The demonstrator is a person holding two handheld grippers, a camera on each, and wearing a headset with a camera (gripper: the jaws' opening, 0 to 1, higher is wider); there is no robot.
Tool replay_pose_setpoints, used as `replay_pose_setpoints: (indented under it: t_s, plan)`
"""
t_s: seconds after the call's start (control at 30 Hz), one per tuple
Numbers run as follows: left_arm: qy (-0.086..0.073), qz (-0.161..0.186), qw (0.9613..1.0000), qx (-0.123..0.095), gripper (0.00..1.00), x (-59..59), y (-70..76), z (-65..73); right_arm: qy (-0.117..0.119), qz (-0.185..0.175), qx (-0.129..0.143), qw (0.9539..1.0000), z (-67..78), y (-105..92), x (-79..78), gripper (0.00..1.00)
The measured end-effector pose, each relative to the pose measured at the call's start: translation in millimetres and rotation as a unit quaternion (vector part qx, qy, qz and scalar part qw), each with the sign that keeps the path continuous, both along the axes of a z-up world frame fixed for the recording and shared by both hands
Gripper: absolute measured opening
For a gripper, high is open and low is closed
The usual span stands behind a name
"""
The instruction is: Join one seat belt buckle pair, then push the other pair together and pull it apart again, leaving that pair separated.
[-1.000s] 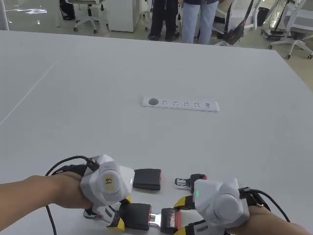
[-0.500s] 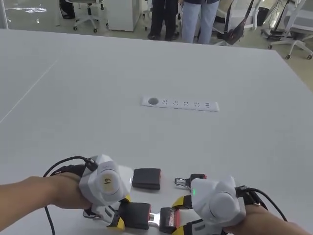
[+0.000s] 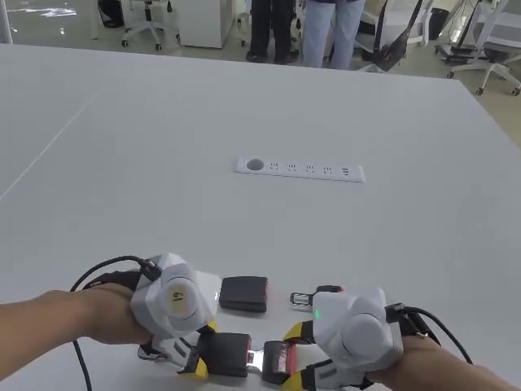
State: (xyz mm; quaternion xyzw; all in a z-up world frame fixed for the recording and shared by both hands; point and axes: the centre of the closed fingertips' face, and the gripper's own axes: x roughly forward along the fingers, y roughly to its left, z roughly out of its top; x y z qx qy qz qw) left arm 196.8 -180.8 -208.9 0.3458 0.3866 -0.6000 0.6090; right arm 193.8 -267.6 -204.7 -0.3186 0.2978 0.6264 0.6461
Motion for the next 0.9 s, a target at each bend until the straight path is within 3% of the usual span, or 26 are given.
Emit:
replay_pose_setpoints:
  t_s: [0.77,0.83,0.9]
  plan:
    - [-0.001,-0.004,1.0,0.001,0.3,0.7,-0.3,-1.0,0.005,0.005,0.002,1.0,3.3,10.9,-2.0,0.27]
    - [-0.003,-0.01,0.9999,0.003,0.3,0.7,-0.5,-1.6,0.001,-0.005,0.006,1.0,8.5,12.8,-1.1,0.27]
    - [-0.002,-0.008,1.0,0.002,0.3,0.0,-0.6,-1.8,0.005,0.009,0.005,0.9999,15.2,11.2,-3.2,0.27]
